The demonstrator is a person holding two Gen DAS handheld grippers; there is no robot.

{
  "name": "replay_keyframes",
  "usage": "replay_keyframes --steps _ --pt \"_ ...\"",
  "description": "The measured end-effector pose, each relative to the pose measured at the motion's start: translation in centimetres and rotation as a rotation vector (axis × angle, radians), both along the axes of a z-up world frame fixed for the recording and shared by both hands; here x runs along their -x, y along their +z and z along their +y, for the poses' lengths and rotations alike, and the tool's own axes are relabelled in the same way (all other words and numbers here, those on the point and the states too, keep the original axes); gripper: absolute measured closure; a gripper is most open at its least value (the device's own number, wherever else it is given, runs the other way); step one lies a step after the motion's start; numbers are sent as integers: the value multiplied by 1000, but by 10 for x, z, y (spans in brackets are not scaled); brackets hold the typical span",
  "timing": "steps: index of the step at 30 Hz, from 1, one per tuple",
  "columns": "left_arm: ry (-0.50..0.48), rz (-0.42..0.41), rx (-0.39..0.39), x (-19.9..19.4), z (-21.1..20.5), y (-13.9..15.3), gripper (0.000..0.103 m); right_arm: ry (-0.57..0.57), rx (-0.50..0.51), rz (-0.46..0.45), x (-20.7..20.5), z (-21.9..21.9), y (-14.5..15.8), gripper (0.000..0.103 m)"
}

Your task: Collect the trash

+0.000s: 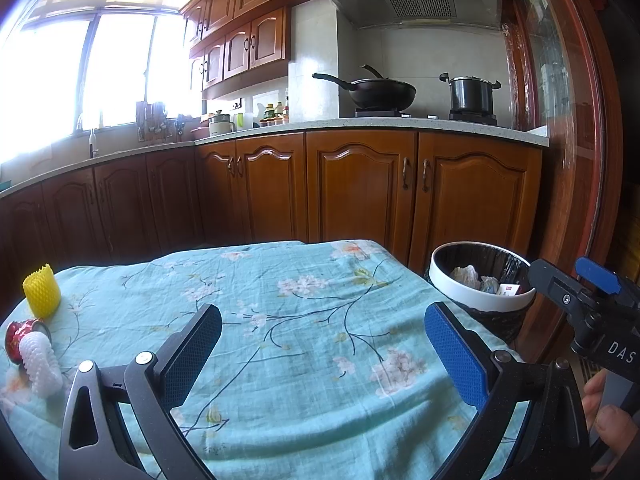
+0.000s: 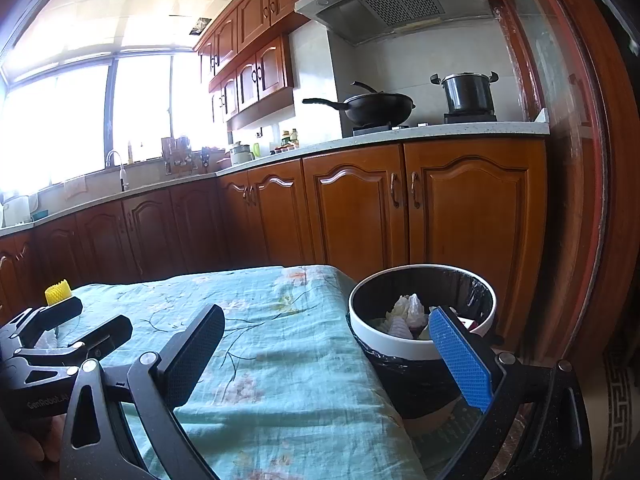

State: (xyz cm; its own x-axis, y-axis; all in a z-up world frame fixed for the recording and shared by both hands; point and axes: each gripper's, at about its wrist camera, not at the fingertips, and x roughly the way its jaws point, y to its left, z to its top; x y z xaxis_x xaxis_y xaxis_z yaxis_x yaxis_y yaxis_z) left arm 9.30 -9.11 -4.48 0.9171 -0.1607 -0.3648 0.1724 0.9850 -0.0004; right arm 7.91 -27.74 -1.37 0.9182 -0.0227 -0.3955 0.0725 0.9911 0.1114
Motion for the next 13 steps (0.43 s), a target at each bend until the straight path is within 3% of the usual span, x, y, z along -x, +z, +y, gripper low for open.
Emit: replay_keyframes --steps 13 --pt "-14 23 12 -5 7 1 1 13 -19 17 -3 4 1 0"
